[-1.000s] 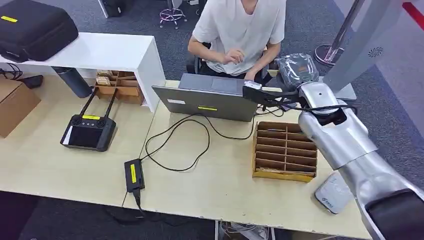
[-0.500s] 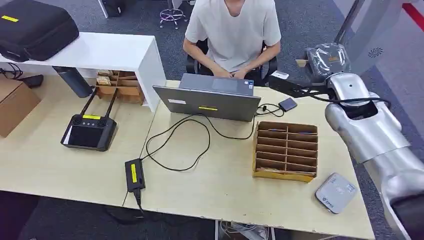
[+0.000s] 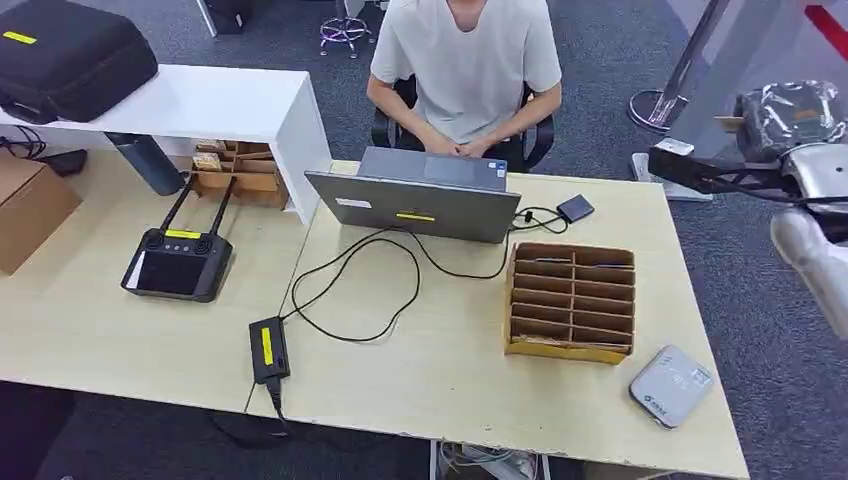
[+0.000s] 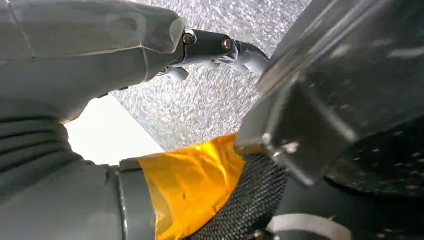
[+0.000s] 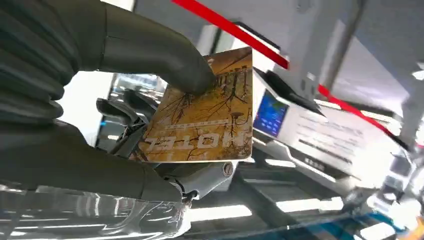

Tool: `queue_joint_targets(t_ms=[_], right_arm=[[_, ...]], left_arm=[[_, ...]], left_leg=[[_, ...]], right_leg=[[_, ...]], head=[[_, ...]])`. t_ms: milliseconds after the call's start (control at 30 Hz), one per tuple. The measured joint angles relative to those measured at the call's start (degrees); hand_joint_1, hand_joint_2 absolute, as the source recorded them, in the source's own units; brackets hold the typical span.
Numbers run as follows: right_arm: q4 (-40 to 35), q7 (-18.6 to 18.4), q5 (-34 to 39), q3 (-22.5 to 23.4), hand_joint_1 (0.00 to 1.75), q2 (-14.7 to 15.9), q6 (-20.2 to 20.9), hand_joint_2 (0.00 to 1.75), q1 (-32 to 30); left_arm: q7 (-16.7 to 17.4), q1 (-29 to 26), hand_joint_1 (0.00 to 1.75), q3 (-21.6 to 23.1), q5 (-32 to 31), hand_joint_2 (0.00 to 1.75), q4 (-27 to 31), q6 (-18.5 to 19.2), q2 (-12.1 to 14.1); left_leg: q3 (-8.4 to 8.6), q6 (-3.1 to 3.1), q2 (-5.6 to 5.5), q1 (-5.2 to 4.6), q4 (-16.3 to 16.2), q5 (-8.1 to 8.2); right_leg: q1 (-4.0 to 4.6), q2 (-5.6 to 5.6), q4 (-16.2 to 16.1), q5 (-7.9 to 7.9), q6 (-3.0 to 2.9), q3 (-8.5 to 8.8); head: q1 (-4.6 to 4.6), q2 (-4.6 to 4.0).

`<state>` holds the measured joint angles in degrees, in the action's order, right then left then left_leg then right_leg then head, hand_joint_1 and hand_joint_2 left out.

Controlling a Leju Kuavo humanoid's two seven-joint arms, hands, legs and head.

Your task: Pass the card to the sensor for recognition and then transmit it.

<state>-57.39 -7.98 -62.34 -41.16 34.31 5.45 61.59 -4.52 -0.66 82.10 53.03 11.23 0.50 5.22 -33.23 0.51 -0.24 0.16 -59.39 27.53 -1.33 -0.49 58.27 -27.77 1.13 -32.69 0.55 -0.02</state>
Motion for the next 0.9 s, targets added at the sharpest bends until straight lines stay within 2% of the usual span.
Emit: queue_joint_targets(t_ms=[200,267,433,600,733,900], right_arm=[[-7.6,-0.4,6.0,-2.6,1.75,5.4,18.0,1.75,1.3],[-10.3,-0.9,9.0,-4.3,1.75,6.8,21.6,1.75,2.5],[-14.6,-1.1,14.1,-8.3,1.75,9.4,25.6,1.75,6.2],[-20.6,-1.8,26.2,-15.4,1.75,12.8,31.1,1.75,11.8],[-24.7,-1.9,31.8,-21.2,1.75,15.6,32.3,1.75,16.1],[-27.5,-1.9,32.9,-25.0,1.75,17.6,32.7,1.75,18.4]], left_arm=[[0.0,-0.9,0.00,-0.9,1.5,0.00,0.0,-0.1,-0.2],[0.0,-1.1,0.00,-1.2,1.9,0.00,0.0,-0.1,-0.2],[0.0,-1.4,0.00,-1.8,2.5,0.00,0.0,-0.1,-0.5],[-0.3,-1.9,0.00,-2.5,3.8,0.00,-0.1,-0.5,-0.8],[-0.3,-2.3,0.00,-3.1,4.6,0.00,-0.1,-1.9,-1.3],[-0.3,-2.5,0.00,-3.7,4.7,0.00,-0.1,-2.3,-1.6]], left_leg=[[-0.01,0.00,0.03,0.00,0.0,0.00],[-0.01,0.00,0.04,0.00,0.0,0.00],[-0.02,0.00,0.03,0.00,0.0,0.00],[-0.03,0.00,0.03,0.00,0.0,0.00],[-0.06,0.00,0.02,-0.01,0.0,0.00],[-0.05,0.00,0.05,-0.02,0.0,0.00]], right_leg=[[-0.01,0.03,0.0,0.00,0.00,-0.04],[0.00,0.05,0.0,0.00,0.00,-0.07],[0.00,0.04,0.0,0.00,0.00,-0.08],[-0.01,0.05,0.0,0.00,0.00,-0.11],[-0.02,0.04,0.0,0.00,0.00,-0.13],[-0.03,0.07,0.0,0.00,0.00,-0.14]], head=[[0.00,0.00],[0.00,0.00],[0.00,-0.02],[0.00,0.00],[0.00,0.00],[0.00,-0.02]])
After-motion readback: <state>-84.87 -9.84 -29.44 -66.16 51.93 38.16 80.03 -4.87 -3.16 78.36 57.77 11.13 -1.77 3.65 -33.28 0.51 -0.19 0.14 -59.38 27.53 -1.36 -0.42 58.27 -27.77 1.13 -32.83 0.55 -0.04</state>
